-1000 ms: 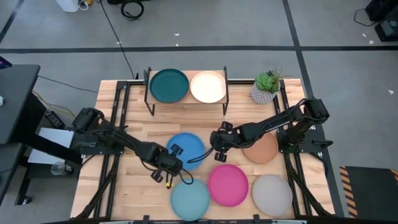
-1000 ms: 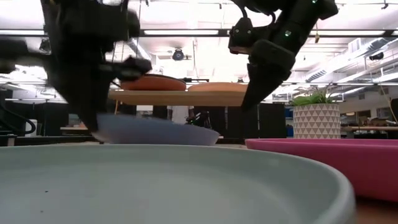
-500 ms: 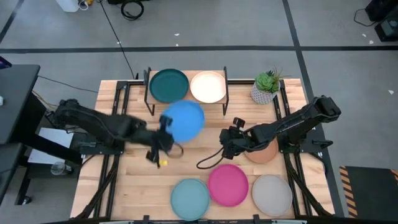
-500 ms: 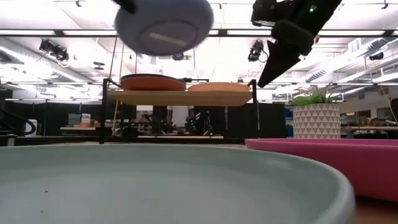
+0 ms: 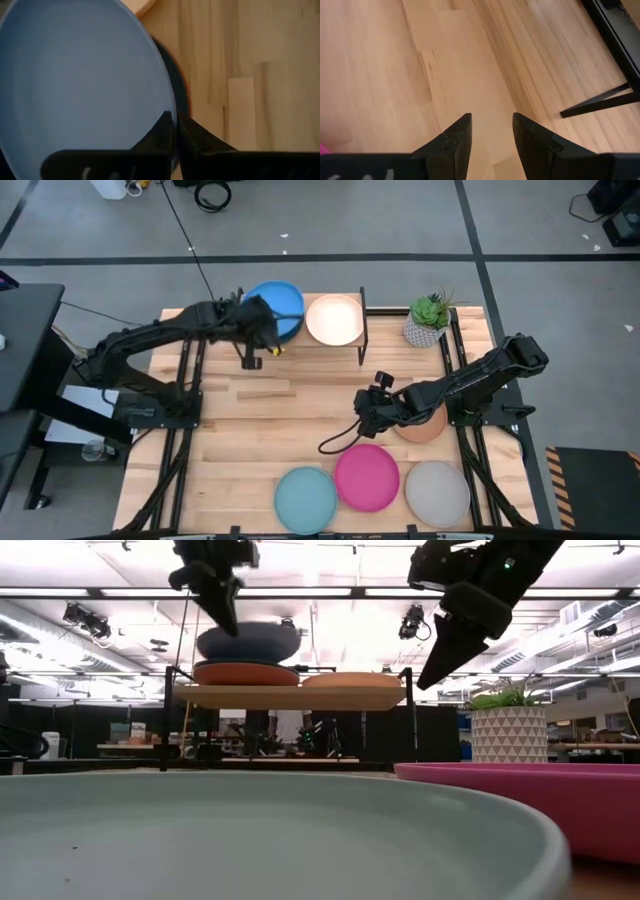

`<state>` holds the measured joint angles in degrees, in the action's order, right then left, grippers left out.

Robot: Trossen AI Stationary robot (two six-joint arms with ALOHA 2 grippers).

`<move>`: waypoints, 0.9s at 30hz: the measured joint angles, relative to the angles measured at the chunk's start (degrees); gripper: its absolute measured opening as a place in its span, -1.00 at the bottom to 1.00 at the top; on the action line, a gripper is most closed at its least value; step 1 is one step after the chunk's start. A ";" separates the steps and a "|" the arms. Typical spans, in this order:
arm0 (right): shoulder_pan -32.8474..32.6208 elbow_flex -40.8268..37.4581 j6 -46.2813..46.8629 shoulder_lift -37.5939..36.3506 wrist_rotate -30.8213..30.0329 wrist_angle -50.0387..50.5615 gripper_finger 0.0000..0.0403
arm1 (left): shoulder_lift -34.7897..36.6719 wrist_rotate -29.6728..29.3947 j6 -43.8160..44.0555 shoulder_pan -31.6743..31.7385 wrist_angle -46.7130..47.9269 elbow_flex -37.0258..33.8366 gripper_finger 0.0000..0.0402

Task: Place and stack plates onto a shelf
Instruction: Stack the blue plate on top of the green plate on the shelf, then stack the light blue plate on top of the light brown plate on the shelf

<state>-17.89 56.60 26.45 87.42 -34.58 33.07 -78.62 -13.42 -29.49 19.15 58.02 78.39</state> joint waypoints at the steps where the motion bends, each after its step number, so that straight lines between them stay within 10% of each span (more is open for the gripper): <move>1: 0.00 0.00 -0.04 0.00 0.04 -0.01 -0.26 | -0.51 1.47 0.03 1.18 -0.03 0.00 -0.94; 9: 0.00 0.01 -0.65 0.00 0.06 -0.44 -0.26 | -3.90 3.04 -0.88 2.34 1.50 -0.04 -0.89; 19: 0.00 0.02 -0.65 0.00 0.11 -0.42 -0.26 | -2.92 -0.76 0.63 1.07 1.31 -0.04 -0.28; 27: 0.17 0.04 -0.54 0.02 0.12 -0.42 -0.26 | -0.46 6.46 9.18 -10.60 -0.86 0.00 -0.14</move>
<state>-17.72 56.64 25.91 87.44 -34.46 32.64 -79.08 -6.95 -20.31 8.55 57.17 78.39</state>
